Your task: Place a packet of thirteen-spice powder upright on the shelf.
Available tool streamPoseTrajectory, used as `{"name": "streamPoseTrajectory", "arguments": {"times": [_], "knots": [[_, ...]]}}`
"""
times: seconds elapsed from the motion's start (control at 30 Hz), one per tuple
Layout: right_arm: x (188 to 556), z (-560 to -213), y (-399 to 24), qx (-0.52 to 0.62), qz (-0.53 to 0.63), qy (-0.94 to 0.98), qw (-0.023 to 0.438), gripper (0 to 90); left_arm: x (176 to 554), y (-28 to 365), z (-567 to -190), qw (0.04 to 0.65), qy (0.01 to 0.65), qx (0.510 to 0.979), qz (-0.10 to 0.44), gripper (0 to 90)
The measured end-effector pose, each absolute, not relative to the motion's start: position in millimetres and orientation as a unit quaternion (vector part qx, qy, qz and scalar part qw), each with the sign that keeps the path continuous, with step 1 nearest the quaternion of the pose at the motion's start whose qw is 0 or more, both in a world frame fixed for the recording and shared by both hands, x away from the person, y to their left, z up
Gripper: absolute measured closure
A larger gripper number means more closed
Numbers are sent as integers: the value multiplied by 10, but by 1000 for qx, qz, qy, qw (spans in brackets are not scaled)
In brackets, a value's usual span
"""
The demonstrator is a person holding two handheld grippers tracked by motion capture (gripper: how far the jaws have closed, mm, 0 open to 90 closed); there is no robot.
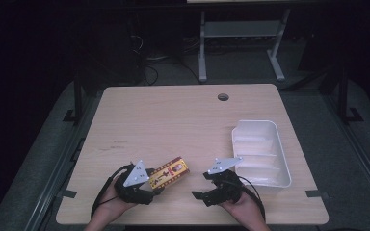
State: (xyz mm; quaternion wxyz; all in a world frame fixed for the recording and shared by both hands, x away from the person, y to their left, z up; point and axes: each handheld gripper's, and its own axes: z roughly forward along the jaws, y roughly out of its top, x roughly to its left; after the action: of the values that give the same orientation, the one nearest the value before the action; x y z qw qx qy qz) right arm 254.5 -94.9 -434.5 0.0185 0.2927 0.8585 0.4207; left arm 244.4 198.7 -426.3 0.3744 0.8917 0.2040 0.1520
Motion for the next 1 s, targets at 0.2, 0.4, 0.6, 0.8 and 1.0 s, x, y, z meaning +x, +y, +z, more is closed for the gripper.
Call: {"name": "streamPoseTrajectory", "arguments": {"times": [0.2, 0.4, 0.6, 0.8, 1.0], "knots": [[2559, -4347, -971, 301, 429, 851, 9, 216, 2367, 1837, -4275, 376, 180, 897, 148, 325], [2576, -4356, -993, 309, 433, 847, 0, 214, 2311, 1750, -4271, 381, 168, 897, 150, 326], [2599, -4377, -1011, 321, 440, 838, -17, 217, 2269, 1702, -4252, 389, 159, 894, 155, 326], [2622, -4392, -1020, 325, 456, 828, -45, 225, 2257, 1705, -4221, 408, 162, 884, 163, 326], [2629, -4374, -990, 330, 479, 810, -74, 250, 2247, 1704, -4210, 418, 165, 877, 173, 326]]}}
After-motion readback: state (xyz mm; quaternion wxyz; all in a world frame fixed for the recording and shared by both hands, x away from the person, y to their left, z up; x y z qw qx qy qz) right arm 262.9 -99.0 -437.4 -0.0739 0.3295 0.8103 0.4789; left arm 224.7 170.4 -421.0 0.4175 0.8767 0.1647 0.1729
